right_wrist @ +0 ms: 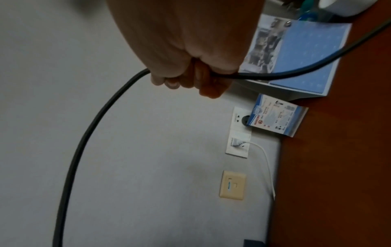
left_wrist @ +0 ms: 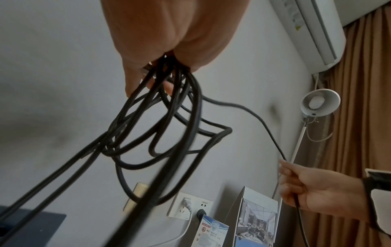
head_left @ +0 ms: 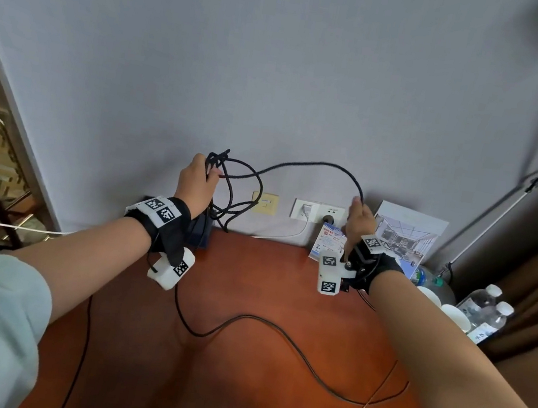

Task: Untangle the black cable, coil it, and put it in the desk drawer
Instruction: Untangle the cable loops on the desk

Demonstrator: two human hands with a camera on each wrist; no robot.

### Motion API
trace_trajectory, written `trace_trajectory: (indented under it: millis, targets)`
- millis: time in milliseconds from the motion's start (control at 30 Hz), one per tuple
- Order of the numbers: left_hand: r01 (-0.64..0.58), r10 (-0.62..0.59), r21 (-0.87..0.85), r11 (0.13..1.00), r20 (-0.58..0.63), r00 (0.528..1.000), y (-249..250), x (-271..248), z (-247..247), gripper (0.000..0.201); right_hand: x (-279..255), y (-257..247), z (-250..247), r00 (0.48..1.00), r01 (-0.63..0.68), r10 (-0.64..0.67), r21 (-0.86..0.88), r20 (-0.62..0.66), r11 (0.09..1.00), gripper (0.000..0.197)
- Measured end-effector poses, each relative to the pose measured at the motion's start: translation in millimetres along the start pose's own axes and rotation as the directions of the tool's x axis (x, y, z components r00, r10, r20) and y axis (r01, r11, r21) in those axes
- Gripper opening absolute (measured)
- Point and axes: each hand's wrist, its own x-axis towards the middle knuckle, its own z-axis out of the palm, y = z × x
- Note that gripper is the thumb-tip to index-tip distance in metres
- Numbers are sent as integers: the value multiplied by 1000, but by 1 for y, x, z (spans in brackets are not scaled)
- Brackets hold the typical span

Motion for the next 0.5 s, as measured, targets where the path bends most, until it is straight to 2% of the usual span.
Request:
trace_trajectory:
  millis: [100, 200, 400, 500]
  targets:
    - [56, -56, -7, 998, -52, 997, -7, 3, -6, 25, 4, 13, -15, 994, -108, 108, 34, 11, 994, 46]
    - [101, -100, 0, 995, -95, 990, -12, 5, -12, 16, 11, 27, -26, 989, -144, 144, -1, 43, 990, 42]
    - [194, -194, -20, 981, -168, 966, -21, 7, -18, 11, 12, 42, -38, 975, -186, 198, 122, -96, 975, 43]
    - [241, -244, -42, 970, -194, 950, -21, 7, -18, 11, 8, 41, -39, 969, -204, 219, 130, -117, 970, 46]
